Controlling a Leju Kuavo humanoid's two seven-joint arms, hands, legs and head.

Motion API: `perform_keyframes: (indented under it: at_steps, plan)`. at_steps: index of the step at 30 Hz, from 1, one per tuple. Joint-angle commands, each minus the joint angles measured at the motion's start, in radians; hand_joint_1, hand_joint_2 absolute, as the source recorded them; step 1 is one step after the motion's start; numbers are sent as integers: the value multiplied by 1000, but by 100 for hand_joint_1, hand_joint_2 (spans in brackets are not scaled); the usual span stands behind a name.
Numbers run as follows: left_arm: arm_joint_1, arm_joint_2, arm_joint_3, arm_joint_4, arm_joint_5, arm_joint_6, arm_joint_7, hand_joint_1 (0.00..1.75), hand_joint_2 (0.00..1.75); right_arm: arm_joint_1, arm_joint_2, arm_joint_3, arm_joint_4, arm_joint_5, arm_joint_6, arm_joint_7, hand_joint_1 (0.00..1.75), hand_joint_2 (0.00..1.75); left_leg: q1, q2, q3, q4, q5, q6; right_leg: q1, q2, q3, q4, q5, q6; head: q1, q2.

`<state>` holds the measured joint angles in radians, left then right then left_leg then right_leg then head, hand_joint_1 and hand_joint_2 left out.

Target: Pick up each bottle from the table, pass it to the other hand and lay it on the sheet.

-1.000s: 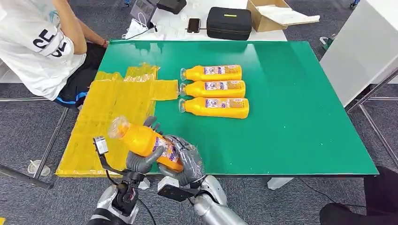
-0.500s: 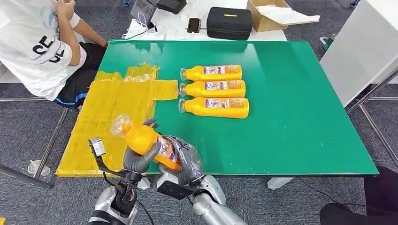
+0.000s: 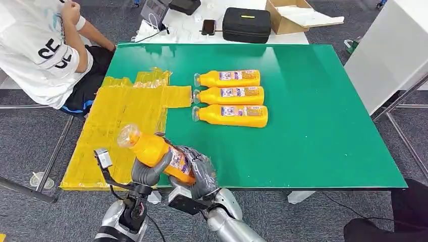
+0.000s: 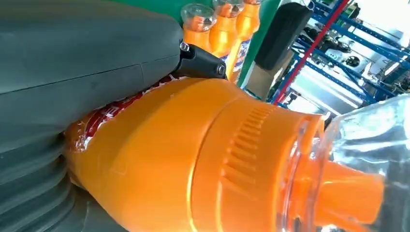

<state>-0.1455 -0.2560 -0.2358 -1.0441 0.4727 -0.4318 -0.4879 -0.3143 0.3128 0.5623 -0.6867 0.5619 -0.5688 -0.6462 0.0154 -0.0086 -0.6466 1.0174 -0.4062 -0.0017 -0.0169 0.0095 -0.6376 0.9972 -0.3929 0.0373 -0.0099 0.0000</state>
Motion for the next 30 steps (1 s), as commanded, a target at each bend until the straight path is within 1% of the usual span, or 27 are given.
perform_keyframes:
  at_steps: [1, 2, 3, 4, 5, 6, 8, 9, 11, 12, 14, 16, 17, 18, 19, 20, 21, 22, 23, 24, 25, 26, 27, 28, 29, 30]
  plan:
    - [-64, -3, -30, 6, 27, -17, 23, 175, 175, -17, -7, -29, 16, -34, 22, 7, 0, 175, 0, -2, 2, 0, -1, 1, 1, -3, 3, 0, -2, -1, 0, 0]
    - [-63, -4, -24, 2, 27, -9, 20, 175, 175, -11, -9, -33, 1, -41, 30, 8, 0, 0, 0, -2, 1, 0, 0, 1, 0, -2, 2, 0, -1, -1, 0, 0]
    - [-66, -4, -16, -3, 16, 12, 9, 175, 175, -3, -13, -43, -27, -63, 50, -1, 0, 0, 1, -2, 6, 1, -3, 1, 2, -4, 8, 0, -3, -2, 0, 0]
    - [-73, 1, -4, -10, -7, 46, -9, 175, 175, 12, -20, -64, -80, -107, 83, -18, 0, 0, 0, -1, 2, 0, -1, 1, 1, -2, 3, 0, -1, -1, 0, 0]
    - [-80, 4, 7, -14, -24, 73, -21, 175, 175, 28, -27, -79, -130, -147, 118, -31, 0, 0, 1, -1, 4, 1, -2, 1, 1, -3, 6, 0, -2, -2, 0, 0]
    - [-92, 10, 24, -18, -56, 113, -44, 175, 175, 49, -39, -89, -203, -188, 164, -38, 0, 0, 0, -2, 1, 1, -1, 1, 1, -4, 3, 0, -1, -1, 1, 0]
    - [-116, 14, 56, -8, -86, 165, -60, 175, 175, 75, -59, -100, -304, -232, 211, -33, 0, 0, 0, -1, -1, 0, 0, 1, 0, -2, 0, 0, 0, -1, 0, 0]
    - [-131, 19, 74, -4, -111, 194, -79, 175, 175, 90, -71, -102, -358, -252, 242, -26, 0, 0, 1, -2, 2, 1, -1, 1, 1, -4, 3, 0, -1, -2, 0, 0]
    - [-152, 22, 98, 6, -140, 231, -96, 175, 175, 110, -81, -111, -418, -291, 287, -24, 0, 0, 0, -3, 0, 0, 0, 1, 1, -4, 2, 0, -1, -1, 0, 0]
    - [-163, 23, 112, 9, -169, 266, -117, 175, 175, 117, -84, -111, -437, -296, 297, -24, 0, 0, 1, -3, 2, 1, 0, 1, 1, -4, 4, 0, -1, -2, 0, 0]
    - [-169, 27, 116, 7, -167, 265, -116, 175, 175, 117, -84, -110, -439, -296, 297, -24, 0, 0, 0, -1, 0, 0, 0, 1, 1, -2, 2, 0, 0, -1, 0, 0]
    - [-168, 24, 117, 9, -167, 266, -116, 175, 175, 118, -83, -108, -437, -295, 297, -24, 0, 0, 1, -1, 5, 0, -2, 1, 2, -3, 7, -1, -2, -2, 0, 0]
    - [-168, 24, 117, 9, -167, 266, -116, 175, 175, 118, -83, -108, -437, -295, 297, -24, 0, 0, 0, -1, 1, 0, 0, 1, 0, -2, 2, 0, 0, -1, 0, 0]
    - [-170, 22, 119, 12, -184, 290, -124, 175, 175, 119, -81, -110, -438, -300, 293, -34, 0, 0, 1, -2, 3, 0, -1, 1, 1, -3, 5, -1, -1, -1, 0, 0]
    - [-182, 24, 128, 17, -231, 352, -157, 175, 175, 126, -80, -112, -455, -312, 295, -49, 0, 0, 1, -1, 2, 0, -1, 1, 1, -3, 4, -1, -1, -1, 0, 0]
    - [-195, 24, 145, 29, -236, 364, -156, 175, 175, 133, -82, -110, -481, -320, 292, -52, 0, 0, 0, -1, 1, 0, 0, 1, 1, -2, 3, -1, -1, -1, 0, 0]
    - [-216, 35, 149, 42, -311, 449, -192, 175, 175, 144, -84, -104, -527, -335, 284, -52, 0, 0, 1, -1, 7, 0, -3, 2, 2, -3, 9, -1, -3, -2, 0, 0]
    - [-232, 39, 159, 56, -340, 488, -201, 175, 175, 150, -85, -101, -552, -347, 280, -52, 0, 0, 0, -1, 1, 0, 0, 1, 1, -2, 2, 0, 0, -1, 0, 0]
    - [-242, 47, 163, 42, -422, 576, -210, 175, 175, 154, -90, -91, -580, -360, 270, -52, 0, 0, 1, -1, 3, 1, -1, 1, 1, -3, 5, 0, -2, -2, 0, 0]
    - [-249, 53, 166, 33, -501, 656, -210, 175, 175, 155, -92, -84, -595, -372, 256, -52, 0, 0, 1, -2, 1, 1, 0, 1, 1, -3, 3, 0, -1, -2, 0, 0]
    - [-261, 92, 118, 12, -649, 807, -210, 175, 175, 152, -92, -75, -612, -394, 254, -52, 0, 0, 1, -1, 2, 1, -1, 1, 2, -3, 4, 1, -2, -2, 0, 0]
    - [-288, 108, 108, 67, -727, 901, -210, 175, 175, 148, -91, -69, -624, -398, 247, -52, 0, 0, 1, -1, 1, 1, 0, 0, 1, -2, 2, 1, -1, -2, 0, 0]
    - [-325, 142, 58, 132, -843, 984, -210, 175, 175, 141, -92, -60, -622, -407, 235, -52, 0, 0, 1, -1, 3, 1, -1, 0, 2, -2, 4, 1, -2, -2, 0, 0]
    - [-383, 163, 38, 258, -991, 1092, -210, 175, 175, 125, -88, -58, -604, -429, 240, -52, 0, 0, 0, -1, 1, 0, 0, 0, 1, -2, 2, 0, 0, -2, 0, 0]
    - [-408, 170, 36, 313, -1042, 1110, -210, 175, 175, 118, -86, -55, -597, -435, 243, -52, 0, 0, 0, -1, 1, -1, 1, 0, 1, -2, 2, 0, 0, -1, 0, 0]
    - [-452, 197, 15, 398, -1292, 1130, -124, 175, 175, 104, -87, -48, -583, -443, 251, -52, 0, 0, 1, -1, 3, -1, 0, 0, 1, -2, 4, 0, 0, -2, 0, 0]
